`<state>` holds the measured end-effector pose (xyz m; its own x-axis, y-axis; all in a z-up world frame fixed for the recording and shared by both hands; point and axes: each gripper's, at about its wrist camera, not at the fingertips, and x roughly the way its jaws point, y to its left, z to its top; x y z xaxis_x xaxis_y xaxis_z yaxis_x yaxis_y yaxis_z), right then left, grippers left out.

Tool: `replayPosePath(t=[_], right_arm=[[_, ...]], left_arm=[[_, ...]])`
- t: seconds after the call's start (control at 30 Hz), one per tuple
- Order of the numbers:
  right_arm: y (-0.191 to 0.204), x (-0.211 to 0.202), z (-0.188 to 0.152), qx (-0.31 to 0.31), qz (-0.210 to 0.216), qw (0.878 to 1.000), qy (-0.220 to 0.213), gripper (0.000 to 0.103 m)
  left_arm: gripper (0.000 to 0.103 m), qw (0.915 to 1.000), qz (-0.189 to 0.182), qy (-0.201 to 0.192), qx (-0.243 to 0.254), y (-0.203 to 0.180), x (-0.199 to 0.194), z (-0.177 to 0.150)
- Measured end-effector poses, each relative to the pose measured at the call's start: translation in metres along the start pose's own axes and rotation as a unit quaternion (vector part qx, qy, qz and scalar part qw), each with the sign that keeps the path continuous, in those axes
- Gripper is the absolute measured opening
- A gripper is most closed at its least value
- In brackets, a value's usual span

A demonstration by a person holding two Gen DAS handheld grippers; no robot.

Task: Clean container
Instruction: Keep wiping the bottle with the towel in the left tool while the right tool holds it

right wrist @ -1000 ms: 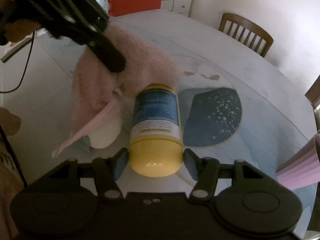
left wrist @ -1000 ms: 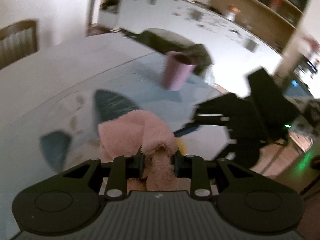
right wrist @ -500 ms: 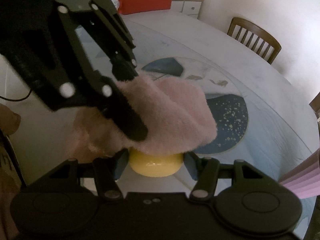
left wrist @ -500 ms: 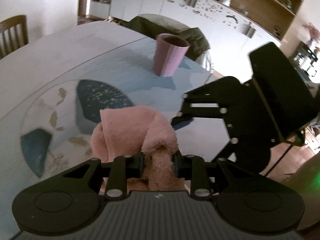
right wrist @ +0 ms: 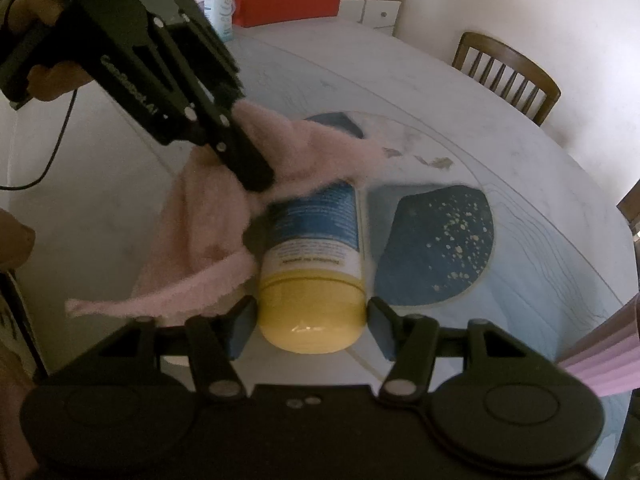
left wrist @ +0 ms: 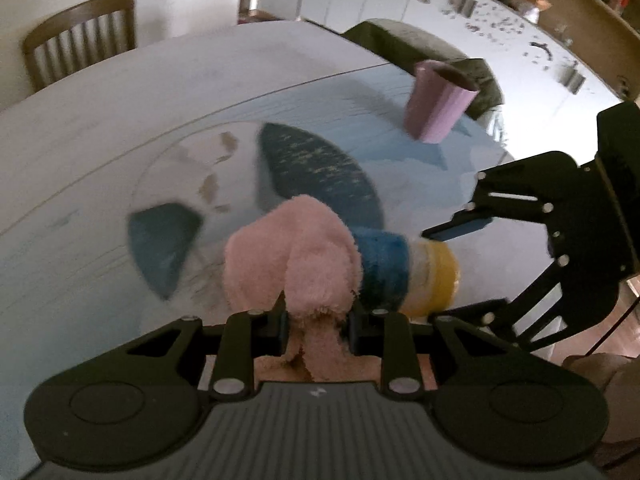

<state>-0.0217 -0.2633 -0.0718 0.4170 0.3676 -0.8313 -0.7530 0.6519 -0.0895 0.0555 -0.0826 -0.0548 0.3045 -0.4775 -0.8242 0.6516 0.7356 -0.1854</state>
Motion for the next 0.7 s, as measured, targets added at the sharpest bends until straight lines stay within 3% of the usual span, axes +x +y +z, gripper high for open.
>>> replayPosePath(t=[0.13,0.3,0.47,0.7], right_arm=[[-0.006,-0.002,0.001,0.011,0.015,1.0,-0.001,0.06],[-0.01,0.0,0.001,0.014,0.026,1.0,0.003,0.06],[-0.011,0.001,0.003,0.008,0.033,0.999,0.006,0.06],[-0.014,0.002,0.003,0.011,0.033,0.999,0.007,0.06]], left_arm=[[0.026,0.9989,-0.036,-0.026,0.015,0.0,-0.023,-0.004],[0.026,0.9919,-0.094,-0.032,0.079,-0.03,-0.029,-0.004],[0.026,0.9896,-0.101,-0.016,0.101,-0.052,-0.003,0.002],[0.026,0.993,-0.095,-0.015,0.068,-0.041,0.009,0.009]])
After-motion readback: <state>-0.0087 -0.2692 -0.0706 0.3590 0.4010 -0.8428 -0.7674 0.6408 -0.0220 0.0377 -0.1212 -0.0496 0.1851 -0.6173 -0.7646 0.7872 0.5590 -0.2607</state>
